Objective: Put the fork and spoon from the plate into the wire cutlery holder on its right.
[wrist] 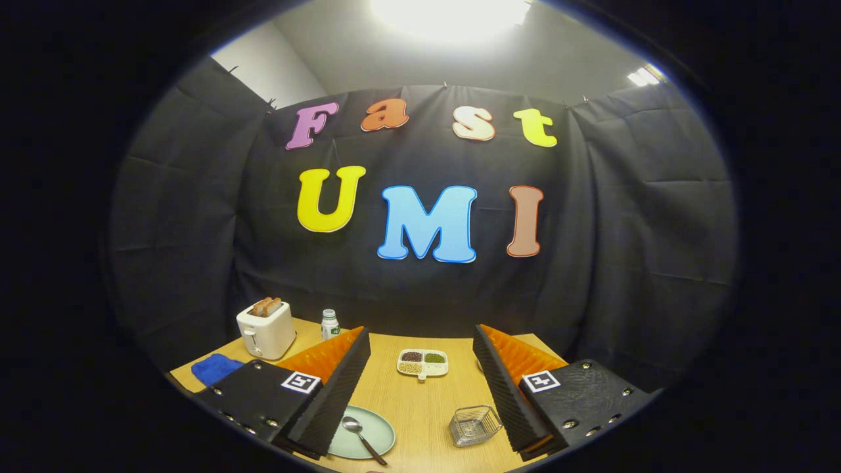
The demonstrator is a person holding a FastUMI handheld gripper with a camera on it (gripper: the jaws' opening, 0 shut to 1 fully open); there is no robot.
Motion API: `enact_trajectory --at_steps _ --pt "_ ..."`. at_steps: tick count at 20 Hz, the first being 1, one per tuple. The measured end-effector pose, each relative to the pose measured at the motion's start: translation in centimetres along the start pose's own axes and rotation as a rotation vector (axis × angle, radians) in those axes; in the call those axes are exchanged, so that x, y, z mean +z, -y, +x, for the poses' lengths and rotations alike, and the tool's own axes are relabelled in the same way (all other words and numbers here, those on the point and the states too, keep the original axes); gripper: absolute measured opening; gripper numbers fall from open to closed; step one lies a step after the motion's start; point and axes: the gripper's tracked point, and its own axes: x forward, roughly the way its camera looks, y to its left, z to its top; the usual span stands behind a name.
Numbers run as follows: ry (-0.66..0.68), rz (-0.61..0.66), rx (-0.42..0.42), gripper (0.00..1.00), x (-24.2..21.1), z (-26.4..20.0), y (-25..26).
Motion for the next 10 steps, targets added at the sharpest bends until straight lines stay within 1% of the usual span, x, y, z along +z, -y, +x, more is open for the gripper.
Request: enact_trajectory --at_steps 2,5,7,10 --pt "-0.021 -0.020 0.002 0.96 -0.7 0.3 0.1" --pt "-0.071 -0.056 0.033 0.96 -2.2 0.7 -0.3" --pt "-0.125 -0.117 0.087 0.96 -3.8 1.1 -1.3" --pt "-0.256 -0.250 0.171 0.96 -7.8 1.3 -2.4"
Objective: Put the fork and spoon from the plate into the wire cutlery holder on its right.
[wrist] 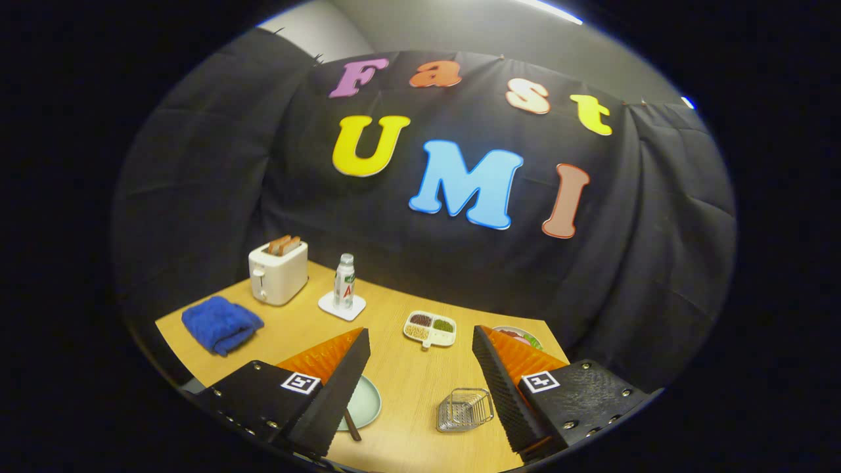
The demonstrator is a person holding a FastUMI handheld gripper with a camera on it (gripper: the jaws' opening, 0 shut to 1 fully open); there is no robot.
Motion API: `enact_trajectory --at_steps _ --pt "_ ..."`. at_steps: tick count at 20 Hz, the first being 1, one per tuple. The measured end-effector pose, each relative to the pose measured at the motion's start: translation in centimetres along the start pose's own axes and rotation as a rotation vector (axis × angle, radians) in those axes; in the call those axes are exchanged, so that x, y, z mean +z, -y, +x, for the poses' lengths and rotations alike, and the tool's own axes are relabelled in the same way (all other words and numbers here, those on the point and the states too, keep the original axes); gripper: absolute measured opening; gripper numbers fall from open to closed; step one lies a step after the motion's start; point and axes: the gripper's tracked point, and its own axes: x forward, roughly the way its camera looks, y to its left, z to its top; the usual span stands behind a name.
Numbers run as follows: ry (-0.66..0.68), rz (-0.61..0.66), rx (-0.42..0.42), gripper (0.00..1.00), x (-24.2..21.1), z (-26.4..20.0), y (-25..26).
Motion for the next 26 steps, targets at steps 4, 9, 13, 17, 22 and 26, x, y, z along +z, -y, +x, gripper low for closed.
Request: enact_trajectory --at_steps 4,9,13,17,22,26 --pt "-0.177 -0.069 0.136 0.92 -5.2 1.4 -3.8" --pt "-0.354 -0.133 0.248 0.92 -10.2 2.6 -7.0" --pt "-0.446 -0.158 0.295 0.92 -12.6 4.0 -8.3" --pt "-0.532 -0.193 0.344 0.93 -14.8 4.9 -9.7" --pt "-0.663 -0.224 0.420 0.87 -18.0 6.1 -11.7" --pt "-0.788 -0.245 0.438 0.75 -20.0 6.5 -12.3"
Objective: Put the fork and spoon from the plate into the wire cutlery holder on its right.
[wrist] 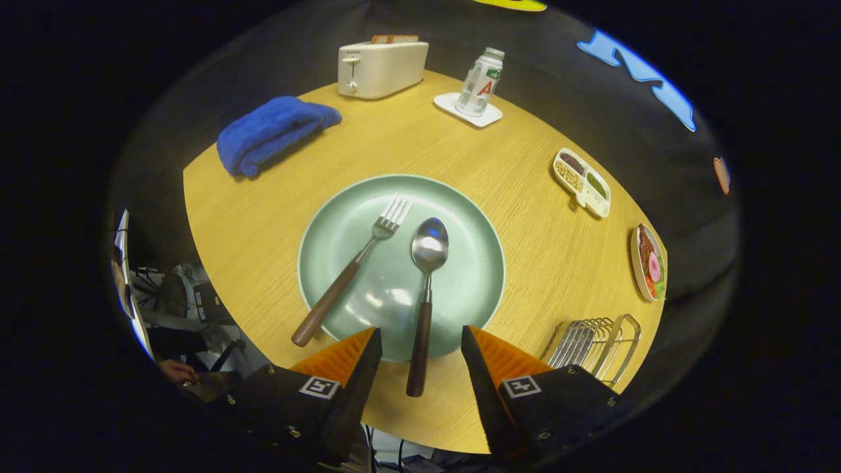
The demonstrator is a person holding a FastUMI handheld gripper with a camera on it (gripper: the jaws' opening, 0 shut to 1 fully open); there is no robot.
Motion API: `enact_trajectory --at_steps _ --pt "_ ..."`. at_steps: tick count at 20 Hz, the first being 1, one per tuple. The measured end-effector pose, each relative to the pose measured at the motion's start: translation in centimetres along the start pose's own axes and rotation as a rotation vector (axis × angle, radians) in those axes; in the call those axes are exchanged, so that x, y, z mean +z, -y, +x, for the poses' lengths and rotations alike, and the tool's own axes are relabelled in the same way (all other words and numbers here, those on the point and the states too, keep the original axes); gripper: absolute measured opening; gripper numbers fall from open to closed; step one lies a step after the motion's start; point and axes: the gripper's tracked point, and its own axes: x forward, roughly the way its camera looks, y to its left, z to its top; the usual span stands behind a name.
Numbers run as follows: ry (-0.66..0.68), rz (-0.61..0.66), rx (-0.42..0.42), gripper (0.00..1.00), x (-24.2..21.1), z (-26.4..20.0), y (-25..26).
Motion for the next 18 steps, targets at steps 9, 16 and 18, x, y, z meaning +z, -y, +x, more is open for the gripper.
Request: enact_trajectory --at_steps 9,16,18 --pt "-0.168 0.011 -0.004 0.37 -0.9 2.7 0.4" --pt "-0.269 0.118 0.093 0.06 -0.8 2.8 0.5" --pt "-0.282 0.066 0.090 0.06 -0.5 1.7 1.3"
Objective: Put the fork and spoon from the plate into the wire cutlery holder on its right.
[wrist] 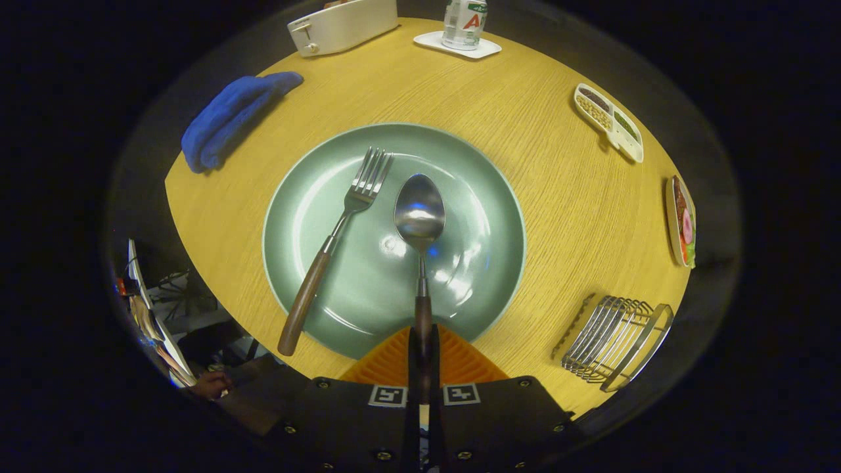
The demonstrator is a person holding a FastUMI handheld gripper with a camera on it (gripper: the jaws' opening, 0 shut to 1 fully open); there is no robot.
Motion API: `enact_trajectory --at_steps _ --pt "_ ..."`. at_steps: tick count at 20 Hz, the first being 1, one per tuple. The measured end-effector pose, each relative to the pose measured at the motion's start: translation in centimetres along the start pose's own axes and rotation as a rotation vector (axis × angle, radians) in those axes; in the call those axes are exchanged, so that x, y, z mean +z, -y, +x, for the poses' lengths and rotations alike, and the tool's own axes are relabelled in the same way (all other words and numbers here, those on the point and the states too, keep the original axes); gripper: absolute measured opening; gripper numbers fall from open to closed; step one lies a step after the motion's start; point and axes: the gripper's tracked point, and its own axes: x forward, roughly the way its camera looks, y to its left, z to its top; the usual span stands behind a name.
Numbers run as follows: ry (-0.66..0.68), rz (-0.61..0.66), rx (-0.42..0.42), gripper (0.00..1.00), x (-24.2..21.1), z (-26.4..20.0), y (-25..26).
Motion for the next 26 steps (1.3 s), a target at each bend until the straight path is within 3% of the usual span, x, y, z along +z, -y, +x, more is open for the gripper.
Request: enact_trajectory --at_steps 7,13,16,20,26 --pt "-0.029 -0.064 0.013 0.06 -0.4 -2.5 1.5" --pt "-0.020 -0.013 0.069 0.01 0.0 -3.2 1.4" --pt "-0.040 -0.031 0.107 0.01 -0.5 -5.8 1.8" --pt "-0.086 -0.085 0.084 0.00 -2.4 -9.4 4.2" --pt "-0.118 -0.040 0.088 0.01 -5.2 -13.4 6.9"
